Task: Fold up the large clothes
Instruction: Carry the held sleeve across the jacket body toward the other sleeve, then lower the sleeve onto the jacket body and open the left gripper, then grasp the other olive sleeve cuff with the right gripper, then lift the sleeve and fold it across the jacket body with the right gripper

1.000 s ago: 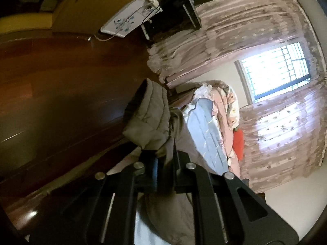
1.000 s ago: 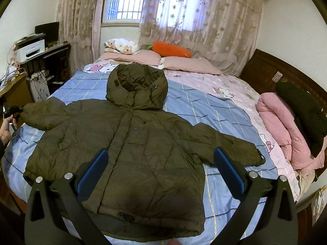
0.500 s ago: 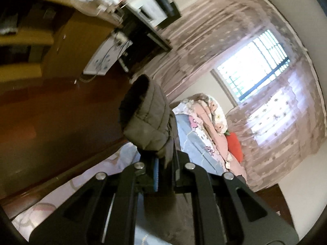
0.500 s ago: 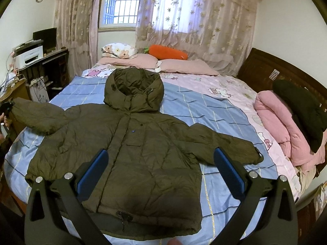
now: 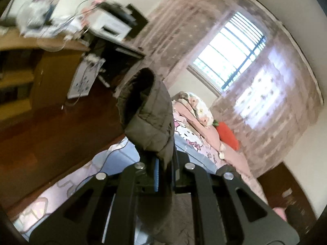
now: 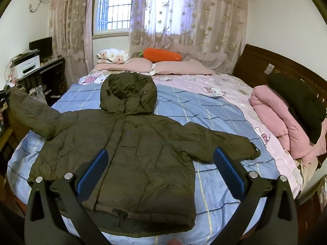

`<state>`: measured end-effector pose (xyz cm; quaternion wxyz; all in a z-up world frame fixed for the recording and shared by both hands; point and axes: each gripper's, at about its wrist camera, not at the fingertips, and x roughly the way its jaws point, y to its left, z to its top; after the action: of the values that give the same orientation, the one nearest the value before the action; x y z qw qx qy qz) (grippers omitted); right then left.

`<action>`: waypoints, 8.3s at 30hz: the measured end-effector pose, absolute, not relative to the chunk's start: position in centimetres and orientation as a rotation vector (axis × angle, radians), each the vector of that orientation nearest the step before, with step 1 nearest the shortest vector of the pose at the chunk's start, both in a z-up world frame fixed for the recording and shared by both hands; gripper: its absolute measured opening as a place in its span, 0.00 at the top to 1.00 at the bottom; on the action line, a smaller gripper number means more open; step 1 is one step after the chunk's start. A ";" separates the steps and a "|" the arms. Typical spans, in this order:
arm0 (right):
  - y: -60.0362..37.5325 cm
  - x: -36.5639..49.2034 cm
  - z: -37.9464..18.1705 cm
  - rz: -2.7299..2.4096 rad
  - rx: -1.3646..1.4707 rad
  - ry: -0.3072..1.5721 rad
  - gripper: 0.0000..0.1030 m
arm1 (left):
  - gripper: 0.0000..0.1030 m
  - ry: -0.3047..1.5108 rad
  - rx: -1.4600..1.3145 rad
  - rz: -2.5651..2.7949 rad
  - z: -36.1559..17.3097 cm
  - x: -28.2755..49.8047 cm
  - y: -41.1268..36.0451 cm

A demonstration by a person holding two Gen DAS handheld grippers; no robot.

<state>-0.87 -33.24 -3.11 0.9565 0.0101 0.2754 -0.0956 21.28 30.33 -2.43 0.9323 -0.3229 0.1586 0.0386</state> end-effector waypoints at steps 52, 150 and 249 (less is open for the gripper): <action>-44.7 -6.8 -4.3 -0.244 0.213 0.545 0.01 | 0.85 0.713 0.180 -0.220 -16.3 32.7 -23.7; -73.3 2.1 -25.7 -0.250 1.418 0.471 0.01 | 0.02 0.679 -0.062 -0.247 -0.5 7.5 -4.3; -21.8 28.8 -10.0 -0.150 -0.354 0.523 0.96 | 0.02 0.575 -0.198 -0.122 2.5 5.3 6.2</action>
<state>28.76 -21.78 -10.00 0.9477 -0.1741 0.2570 -0.0737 5.31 6.24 2.55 0.9523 -0.0973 0.2829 -0.0603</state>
